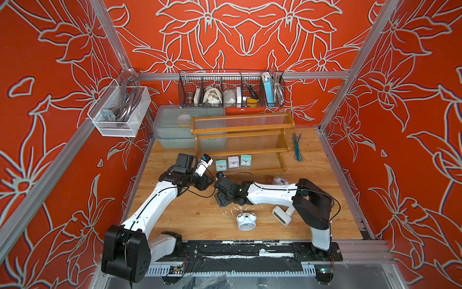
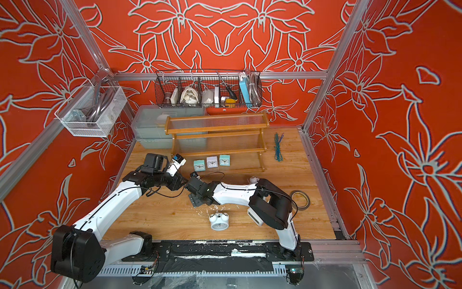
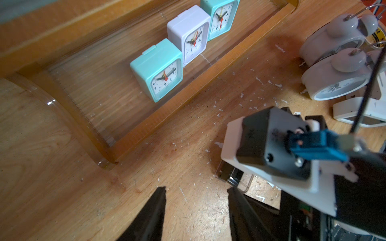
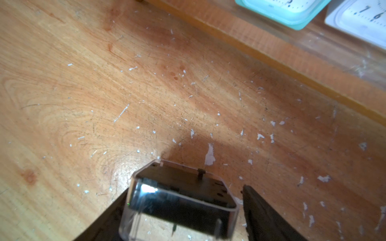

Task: Place the alarm clocks on the shelf by style
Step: Pick up the alarm from the center of the board.

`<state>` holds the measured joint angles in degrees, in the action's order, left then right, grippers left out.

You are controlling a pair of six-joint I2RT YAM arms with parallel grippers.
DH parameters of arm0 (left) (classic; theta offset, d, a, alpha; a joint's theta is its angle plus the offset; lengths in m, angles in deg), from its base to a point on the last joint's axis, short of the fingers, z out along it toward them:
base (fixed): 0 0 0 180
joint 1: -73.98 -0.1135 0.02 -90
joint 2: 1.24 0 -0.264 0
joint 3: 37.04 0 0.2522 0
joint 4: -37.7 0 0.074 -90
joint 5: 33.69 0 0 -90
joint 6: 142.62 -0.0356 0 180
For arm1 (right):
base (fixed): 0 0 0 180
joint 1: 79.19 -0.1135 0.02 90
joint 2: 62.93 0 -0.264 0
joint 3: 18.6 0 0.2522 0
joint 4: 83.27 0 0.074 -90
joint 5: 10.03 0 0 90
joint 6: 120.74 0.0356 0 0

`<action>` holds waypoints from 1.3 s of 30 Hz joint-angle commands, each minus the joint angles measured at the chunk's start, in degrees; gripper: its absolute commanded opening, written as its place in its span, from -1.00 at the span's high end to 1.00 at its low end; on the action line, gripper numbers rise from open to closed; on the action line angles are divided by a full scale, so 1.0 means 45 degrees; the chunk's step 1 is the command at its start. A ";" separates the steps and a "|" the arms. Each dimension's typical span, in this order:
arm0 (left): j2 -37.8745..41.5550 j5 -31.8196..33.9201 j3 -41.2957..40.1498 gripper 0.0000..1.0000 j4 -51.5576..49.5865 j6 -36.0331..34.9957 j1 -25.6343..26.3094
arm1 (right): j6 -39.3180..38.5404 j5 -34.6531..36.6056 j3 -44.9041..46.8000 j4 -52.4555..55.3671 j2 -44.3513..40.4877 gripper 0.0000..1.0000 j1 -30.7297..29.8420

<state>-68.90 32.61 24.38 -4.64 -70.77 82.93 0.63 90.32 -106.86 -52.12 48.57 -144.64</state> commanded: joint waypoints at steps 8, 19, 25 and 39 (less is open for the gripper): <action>0.0250 -0.0238 -0.0259 -0.01 0.0062 -0.0048 -0.0114 | -0.0457 0.0697 -0.0145 -0.0094 -0.0360 -0.38 -0.0062; 0.0250 -0.0286 -0.0259 -0.01 0.0026 -0.0048 -0.0114 | -0.1239 0.1120 0.0478 0.0611 -0.2322 -0.33 0.0697; 0.0265 -0.0328 -0.0249 -0.01 0.0023 -0.0042 -0.0114 | -0.1577 0.0818 0.1031 0.1211 -0.3436 -0.32 0.2019; 0.0202 -0.0318 -0.0278 -0.01 0.0001 -0.0029 -0.0114 | -0.2438 0.0382 0.1648 0.1579 -0.4097 -0.32 0.4976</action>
<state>-68.88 31.99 23.70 -4.46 -70.77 82.91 -8.88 92.68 -100.44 -45.65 31.08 -123.94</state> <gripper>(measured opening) 0.504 0.660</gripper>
